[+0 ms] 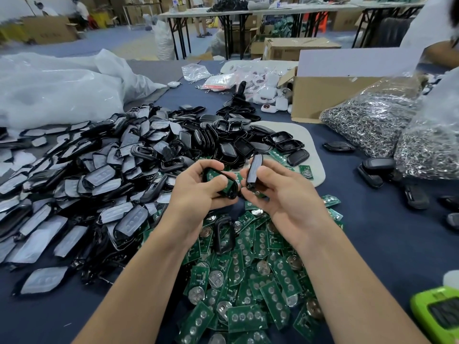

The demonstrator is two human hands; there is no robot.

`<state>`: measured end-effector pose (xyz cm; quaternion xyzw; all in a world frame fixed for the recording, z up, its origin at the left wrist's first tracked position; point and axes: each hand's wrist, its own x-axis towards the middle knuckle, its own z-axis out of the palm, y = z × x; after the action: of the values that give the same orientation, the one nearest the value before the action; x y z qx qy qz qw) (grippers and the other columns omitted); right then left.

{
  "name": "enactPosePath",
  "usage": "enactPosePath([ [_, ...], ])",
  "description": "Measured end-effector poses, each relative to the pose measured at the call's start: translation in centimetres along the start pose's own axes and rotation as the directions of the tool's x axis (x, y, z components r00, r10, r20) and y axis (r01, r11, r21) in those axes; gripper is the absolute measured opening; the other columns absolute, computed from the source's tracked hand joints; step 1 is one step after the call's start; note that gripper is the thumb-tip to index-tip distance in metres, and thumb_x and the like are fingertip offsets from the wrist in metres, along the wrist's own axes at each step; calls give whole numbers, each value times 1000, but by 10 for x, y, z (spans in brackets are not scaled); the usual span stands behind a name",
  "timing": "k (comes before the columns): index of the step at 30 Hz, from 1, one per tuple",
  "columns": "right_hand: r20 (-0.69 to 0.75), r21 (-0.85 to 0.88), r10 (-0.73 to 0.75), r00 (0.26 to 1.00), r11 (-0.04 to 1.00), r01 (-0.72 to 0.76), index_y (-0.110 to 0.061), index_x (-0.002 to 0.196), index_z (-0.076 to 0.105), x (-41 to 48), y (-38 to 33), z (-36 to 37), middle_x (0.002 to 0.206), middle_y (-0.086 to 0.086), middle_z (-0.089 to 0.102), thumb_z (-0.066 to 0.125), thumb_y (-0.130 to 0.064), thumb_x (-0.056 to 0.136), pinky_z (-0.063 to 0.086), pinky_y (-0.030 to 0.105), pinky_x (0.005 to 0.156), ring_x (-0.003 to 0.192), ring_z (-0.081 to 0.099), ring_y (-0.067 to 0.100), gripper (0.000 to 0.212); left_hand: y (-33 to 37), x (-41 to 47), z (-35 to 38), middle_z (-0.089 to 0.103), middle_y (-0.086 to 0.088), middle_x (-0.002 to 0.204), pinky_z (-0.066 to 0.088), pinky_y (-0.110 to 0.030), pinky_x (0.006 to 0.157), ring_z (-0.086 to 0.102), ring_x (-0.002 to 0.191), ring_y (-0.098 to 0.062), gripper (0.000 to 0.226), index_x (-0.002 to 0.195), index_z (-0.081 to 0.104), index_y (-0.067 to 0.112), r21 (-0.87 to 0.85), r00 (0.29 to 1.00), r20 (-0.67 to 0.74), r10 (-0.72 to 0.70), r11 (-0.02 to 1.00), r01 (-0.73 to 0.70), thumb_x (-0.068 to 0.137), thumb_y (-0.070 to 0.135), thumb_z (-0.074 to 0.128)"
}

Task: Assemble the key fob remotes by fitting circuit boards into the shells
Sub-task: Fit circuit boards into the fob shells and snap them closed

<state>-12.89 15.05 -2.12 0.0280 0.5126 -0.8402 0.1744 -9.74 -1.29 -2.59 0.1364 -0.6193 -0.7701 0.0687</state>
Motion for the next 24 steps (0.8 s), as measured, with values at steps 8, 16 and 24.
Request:
enactPosePath([
  [8,97,-34,100,990,995,-97,-4,115,73,-3,0,1,108,16,78,57,-3,103,64,44,76,102,75,30,21,0,-2,1,81,-5,100,62,-29,67,78,87,-18,21,102,64,15,-46,994,-23,105,993,-106,105,-2,52],
  [16,206,174,134,969,970,-172,-2,130,59,-7,-3,5,117,21,68,54,-1,104,63,51,87,100,71,34,27,0,-8,8,78,3,116,61,-53,93,74,108,-29,28,93,73,27,120,974,59,216,968,-222,100,1,64],
  [24,136,194,123,983,970,-149,-3,124,61,-3,-2,3,115,19,69,57,4,100,65,42,82,112,64,35,25,-2,-7,6,80,-2,91,63,-31,74,73,80,-12,29,100,81,28,199,969,-53,240,954,-225,95,2,70],
])
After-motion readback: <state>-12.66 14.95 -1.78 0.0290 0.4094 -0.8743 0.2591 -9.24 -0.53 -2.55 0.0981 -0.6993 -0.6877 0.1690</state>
